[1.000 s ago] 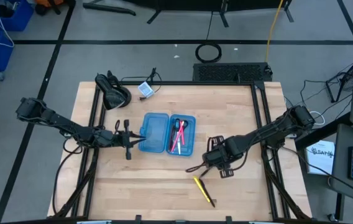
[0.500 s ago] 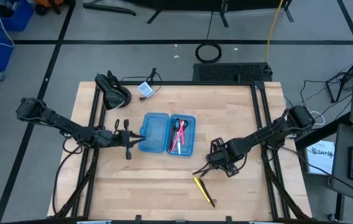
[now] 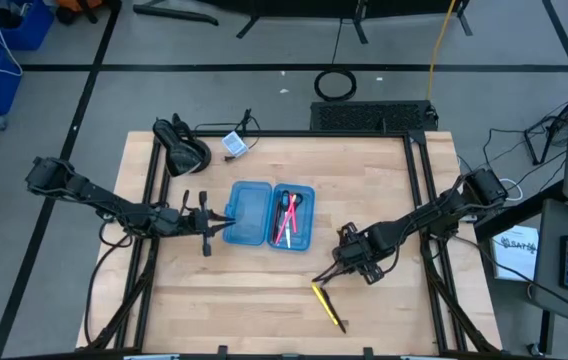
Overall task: Pick & place school supplies into a supply box
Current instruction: Put the top black pen into the blue supply box
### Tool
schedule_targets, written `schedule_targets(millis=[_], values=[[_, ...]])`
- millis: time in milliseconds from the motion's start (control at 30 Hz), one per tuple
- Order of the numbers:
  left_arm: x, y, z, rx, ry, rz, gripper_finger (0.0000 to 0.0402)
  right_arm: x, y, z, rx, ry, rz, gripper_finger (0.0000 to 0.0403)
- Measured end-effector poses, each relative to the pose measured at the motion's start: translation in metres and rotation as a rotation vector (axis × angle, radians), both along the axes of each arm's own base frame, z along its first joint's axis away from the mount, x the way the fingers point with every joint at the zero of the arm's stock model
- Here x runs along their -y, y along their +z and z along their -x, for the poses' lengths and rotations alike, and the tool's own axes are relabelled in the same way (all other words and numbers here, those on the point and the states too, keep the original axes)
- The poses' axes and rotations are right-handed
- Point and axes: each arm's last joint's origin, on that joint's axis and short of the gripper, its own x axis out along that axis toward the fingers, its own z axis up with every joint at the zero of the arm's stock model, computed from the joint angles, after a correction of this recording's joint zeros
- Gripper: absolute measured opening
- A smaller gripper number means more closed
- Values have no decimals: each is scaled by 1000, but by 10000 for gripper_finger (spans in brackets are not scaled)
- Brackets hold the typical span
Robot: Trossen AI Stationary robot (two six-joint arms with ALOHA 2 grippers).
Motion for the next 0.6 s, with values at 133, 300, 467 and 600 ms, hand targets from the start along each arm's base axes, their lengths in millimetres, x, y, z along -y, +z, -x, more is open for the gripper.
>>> schedule_targets(millis=[133, 300, 467, 600], values=[[0, 0, 0, 0, 0, 1, 37, 1, 1, -6, 44, 15, -12, 224], [0, 0, 0, -1, 0, 3, 37, 7, 2, -16, 103, -12, -65, 224], [0, 0, 0, -3, -1, 3, 37, 14, 2, -14, 40, -46, -132, 224], [0, 0, 0, -3, -1, 2, 37, 17, 0, -14, 8, -8, -158, 224]])
